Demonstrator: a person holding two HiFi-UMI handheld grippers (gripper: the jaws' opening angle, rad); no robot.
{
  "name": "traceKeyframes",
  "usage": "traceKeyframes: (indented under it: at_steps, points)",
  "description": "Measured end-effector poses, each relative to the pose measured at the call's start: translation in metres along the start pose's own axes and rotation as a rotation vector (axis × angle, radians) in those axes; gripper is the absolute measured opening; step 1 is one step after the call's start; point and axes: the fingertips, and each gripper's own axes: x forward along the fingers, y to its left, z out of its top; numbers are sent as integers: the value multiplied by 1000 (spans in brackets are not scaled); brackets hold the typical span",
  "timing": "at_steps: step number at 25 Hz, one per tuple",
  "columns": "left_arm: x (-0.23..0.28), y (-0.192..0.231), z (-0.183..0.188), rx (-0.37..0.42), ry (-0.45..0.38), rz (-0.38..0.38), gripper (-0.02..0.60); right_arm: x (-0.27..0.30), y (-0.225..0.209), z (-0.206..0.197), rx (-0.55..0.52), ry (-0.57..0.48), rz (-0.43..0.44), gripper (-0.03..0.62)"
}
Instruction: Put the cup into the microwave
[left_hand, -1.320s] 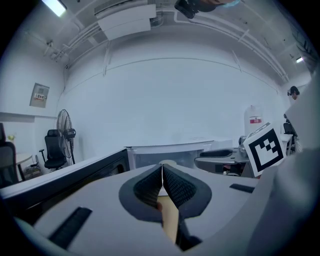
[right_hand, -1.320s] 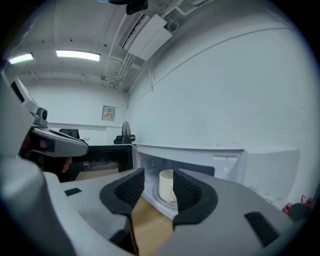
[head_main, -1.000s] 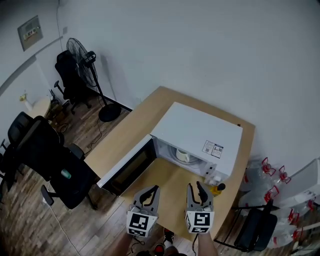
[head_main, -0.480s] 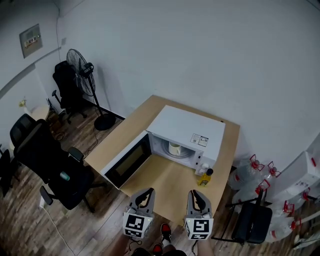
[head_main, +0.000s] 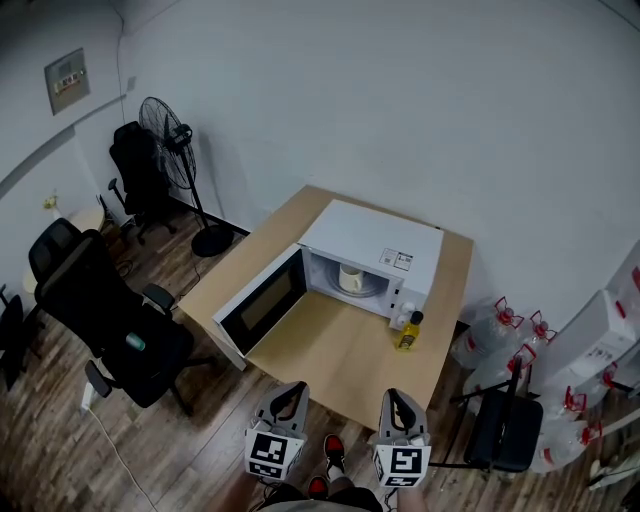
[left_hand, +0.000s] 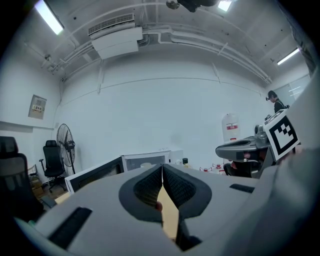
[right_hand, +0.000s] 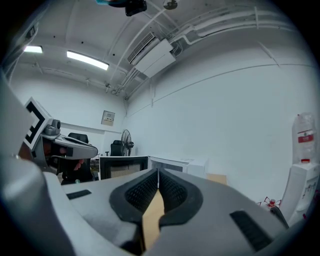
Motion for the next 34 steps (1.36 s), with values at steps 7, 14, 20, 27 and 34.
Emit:
traceKeyframes:
  at_steps: [7,14,20,27,34]
  points:
    - [-24,-1,-6,-4,2,19,26,-22,10,-2,0,-10,7,18]
    - [-31,-3,-5,6,-10,15,26,-26,19,4,-10,-28,19,17]
    - [-32,-5,1,9,-18,9,26,-26,19,7,-8,-29,11,17]
    - [-31,-6,-4,7,-8,8,26,-27,21,3,-15,-23,17,17]
    - [-31,-5,-4,5,-15,1,26,-25,24,4,-12,-28,17,17]
